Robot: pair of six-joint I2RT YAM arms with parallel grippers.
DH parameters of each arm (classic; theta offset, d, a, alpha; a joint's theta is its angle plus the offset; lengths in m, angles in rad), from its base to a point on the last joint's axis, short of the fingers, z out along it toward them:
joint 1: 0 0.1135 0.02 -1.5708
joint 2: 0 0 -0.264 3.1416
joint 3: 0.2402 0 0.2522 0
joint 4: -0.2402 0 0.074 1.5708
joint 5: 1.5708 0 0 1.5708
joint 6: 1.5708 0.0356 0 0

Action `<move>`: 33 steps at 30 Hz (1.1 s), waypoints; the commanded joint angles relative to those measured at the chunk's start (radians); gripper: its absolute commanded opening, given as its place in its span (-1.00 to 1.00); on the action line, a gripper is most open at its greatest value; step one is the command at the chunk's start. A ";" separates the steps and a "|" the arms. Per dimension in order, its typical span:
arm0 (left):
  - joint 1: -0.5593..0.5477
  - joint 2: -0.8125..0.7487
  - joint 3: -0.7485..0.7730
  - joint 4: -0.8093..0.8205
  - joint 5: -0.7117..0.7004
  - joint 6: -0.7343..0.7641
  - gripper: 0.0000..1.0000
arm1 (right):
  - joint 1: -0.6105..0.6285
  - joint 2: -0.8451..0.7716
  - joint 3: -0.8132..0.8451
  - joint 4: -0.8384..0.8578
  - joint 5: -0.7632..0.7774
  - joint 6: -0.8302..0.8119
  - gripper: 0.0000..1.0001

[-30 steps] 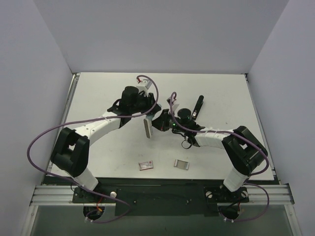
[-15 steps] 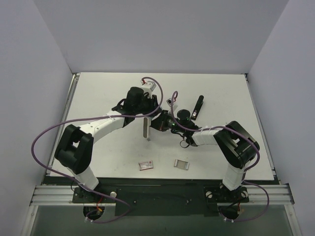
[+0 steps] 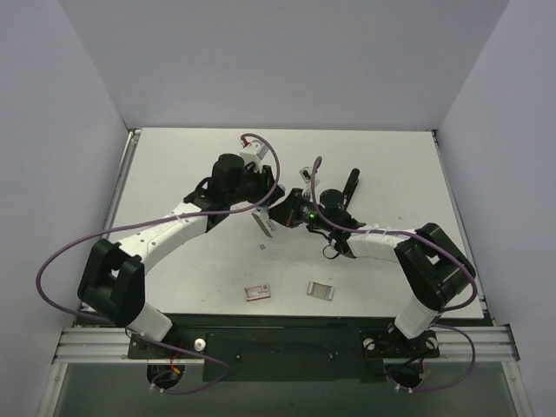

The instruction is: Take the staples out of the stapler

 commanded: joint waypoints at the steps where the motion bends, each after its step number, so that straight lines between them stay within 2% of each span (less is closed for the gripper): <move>1: -0.007 -0.103 -0.035 0.080 0.053 -0.056 -1.00 | 0.000 -0.096 -0.010 -0.029 -0.012 -0.063 -1.00; 12: -0.013 -0.246 -0.118 0.074 0.108 -0.085 -1.00 | 0.001 -0.269 -0.007 -0.251 0.080 -0.198 -1.00; 21: -0.019 -0.435 -0.222 0.066 0.096 -0.110 -1.00 | 0.029 -0.528 -0.002 -0.612 0.296 -0.379 -1.00; 27: -0.033 -0.568 -0.305 0.118 0.067 -0.180 -1.00 | 0.085 -0.701 -0.062 -0.721 0.339 -0.386 -1.00; 33: -0.053 -0.680 -0.376 0.201 0.065 -0.266 -1.00 | 0.173 -0.800 -0.094 -0.776 0.289 -0.312 -1.00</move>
